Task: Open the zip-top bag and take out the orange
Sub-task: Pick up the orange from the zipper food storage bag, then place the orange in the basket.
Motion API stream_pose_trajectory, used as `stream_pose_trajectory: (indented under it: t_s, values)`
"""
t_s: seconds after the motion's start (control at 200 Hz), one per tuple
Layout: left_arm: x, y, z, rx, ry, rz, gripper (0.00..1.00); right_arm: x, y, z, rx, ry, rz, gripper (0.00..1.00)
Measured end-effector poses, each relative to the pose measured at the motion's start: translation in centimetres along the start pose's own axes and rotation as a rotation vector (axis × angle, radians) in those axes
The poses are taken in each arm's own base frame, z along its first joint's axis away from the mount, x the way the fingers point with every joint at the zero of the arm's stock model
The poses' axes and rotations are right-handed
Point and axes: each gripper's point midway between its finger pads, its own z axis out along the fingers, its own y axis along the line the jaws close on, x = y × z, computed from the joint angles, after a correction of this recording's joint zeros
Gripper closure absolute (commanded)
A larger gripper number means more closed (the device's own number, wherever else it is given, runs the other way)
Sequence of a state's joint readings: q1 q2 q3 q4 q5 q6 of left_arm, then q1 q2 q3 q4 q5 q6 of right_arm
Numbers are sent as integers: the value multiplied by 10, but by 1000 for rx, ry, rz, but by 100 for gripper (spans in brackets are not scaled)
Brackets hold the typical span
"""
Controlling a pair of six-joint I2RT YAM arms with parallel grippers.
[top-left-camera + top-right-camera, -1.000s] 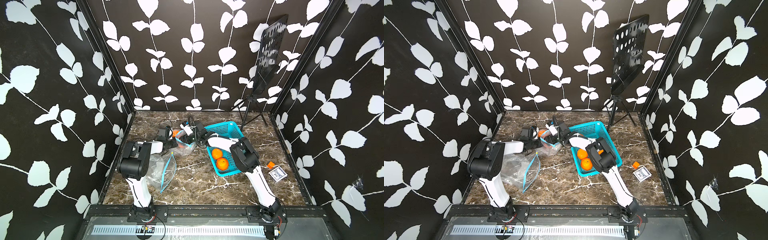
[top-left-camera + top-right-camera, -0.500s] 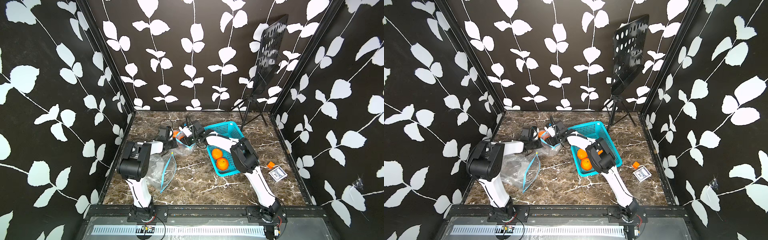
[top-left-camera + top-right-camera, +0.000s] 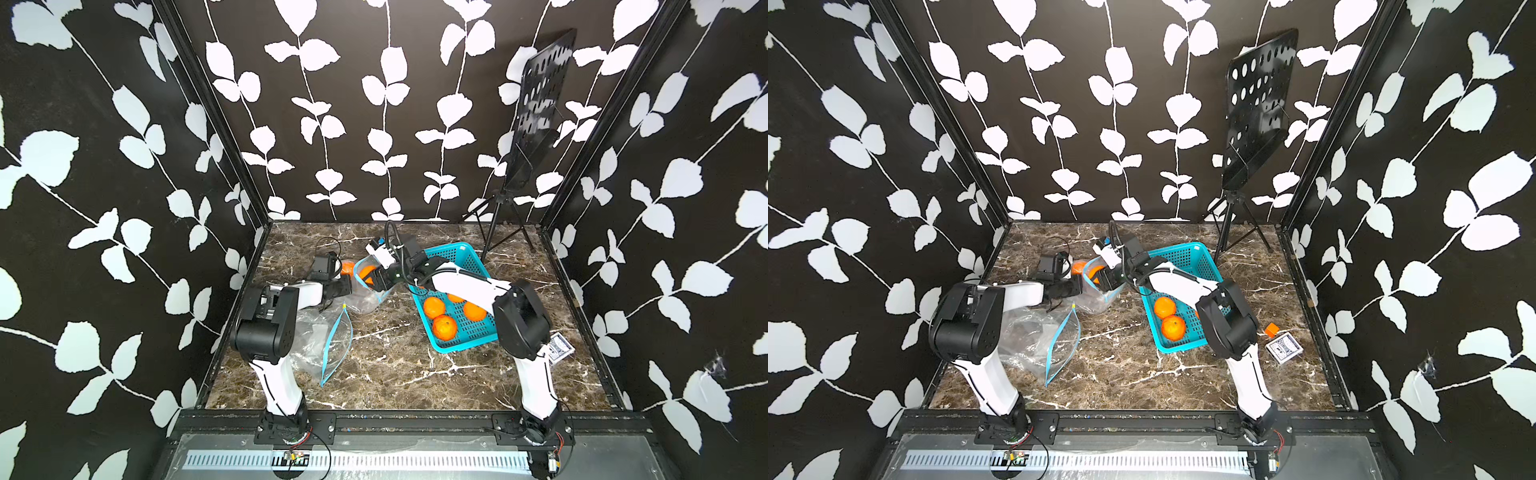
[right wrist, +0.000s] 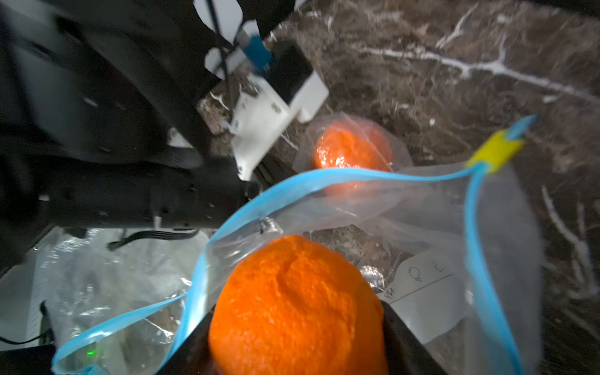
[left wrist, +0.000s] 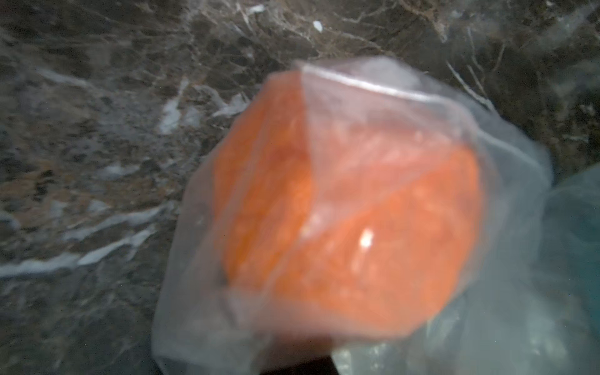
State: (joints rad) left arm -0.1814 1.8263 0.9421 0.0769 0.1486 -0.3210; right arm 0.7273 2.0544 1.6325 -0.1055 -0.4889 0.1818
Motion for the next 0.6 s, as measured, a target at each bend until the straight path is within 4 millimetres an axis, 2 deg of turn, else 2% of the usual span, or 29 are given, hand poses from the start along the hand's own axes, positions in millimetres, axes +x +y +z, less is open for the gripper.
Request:
stream_pose_trajectory:
  t_s: [0.06,0.145,0.23,0.345,0.44,0.6]
  values:
    - [0,3,0,-13,1,-1,100,-13,3,-12,-13,-43,-4,47]
    - [-1,6,-2,-29,-3,-4,100,-19,1,-25,-17,-72,11,47]
    - [-3,8,-7,-37,-12,-5,100,-13,-10,-35,20,-65,32,47]
    - [-8,7,-15,-34,-30,-7,100,7,-28,-54,116,-27,54,47]
    - [-12,2,-21,-11,-49,-5,100,23,-45,-85,241,-8,73,47]
    - [-15,-11,-28,28,-70,10,100,30,-82,-148,513,-46,81,47]
